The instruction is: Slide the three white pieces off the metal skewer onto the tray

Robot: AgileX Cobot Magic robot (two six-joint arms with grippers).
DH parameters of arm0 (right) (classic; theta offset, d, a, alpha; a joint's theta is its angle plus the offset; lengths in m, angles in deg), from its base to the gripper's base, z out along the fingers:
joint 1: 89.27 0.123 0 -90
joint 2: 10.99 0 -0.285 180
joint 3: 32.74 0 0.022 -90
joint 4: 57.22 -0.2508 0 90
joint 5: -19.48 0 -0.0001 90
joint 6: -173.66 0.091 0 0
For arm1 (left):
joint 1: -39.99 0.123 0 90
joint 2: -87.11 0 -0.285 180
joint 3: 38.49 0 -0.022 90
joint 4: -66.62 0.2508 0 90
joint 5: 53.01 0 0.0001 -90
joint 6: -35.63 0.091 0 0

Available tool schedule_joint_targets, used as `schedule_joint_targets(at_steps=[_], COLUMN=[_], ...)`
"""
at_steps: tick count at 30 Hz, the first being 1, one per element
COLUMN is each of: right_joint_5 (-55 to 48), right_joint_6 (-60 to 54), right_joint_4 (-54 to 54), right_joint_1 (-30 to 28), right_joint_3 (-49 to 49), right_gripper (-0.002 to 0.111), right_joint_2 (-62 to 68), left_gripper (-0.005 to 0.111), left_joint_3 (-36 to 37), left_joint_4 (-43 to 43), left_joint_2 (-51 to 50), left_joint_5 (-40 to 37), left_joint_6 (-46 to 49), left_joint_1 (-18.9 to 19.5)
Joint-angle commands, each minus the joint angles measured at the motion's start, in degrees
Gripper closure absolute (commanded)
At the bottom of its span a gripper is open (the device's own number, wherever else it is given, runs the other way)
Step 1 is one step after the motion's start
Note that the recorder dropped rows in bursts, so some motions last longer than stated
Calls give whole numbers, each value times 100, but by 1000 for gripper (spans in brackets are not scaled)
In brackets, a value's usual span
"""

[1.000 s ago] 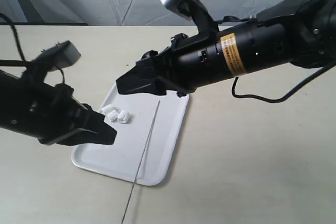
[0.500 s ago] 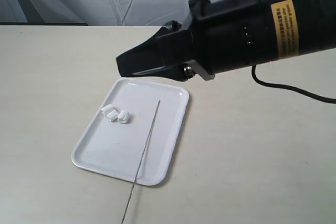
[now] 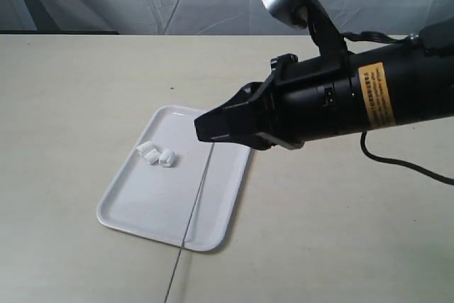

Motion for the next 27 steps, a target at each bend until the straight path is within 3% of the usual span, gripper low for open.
schedule_joint_targets(at_steps=[1,8,15,19,27], right_joint_5=[-65,-986,-2371,-2973,-2908], right_joint_6=[-266,-1087,-2058,-2240,-2156], right_joint_4=[-12,-12,-27,-15,-15], right_joint_1=[-30,145,706,907,917], right_joint_3=[-99,-99,-439,-1018,-1920], right_gripper=[106,109,109,109,109], right_joint_2=[-37,-406,-1337,-2020,-3527], left_gripper=[107,107,107,107,107], left_joint_3=[969,1891,2049,2039,2039], left_joint_4=[-195,-345,265,-133,211], left_joint_2=[-261,-783,-935,-935,-935], left_joint_5=[861,2376,2224,2444,2473], left_joint_6=[208,208,208,158,142], left_joint_1=[-18,-18,-18,-18,-18])
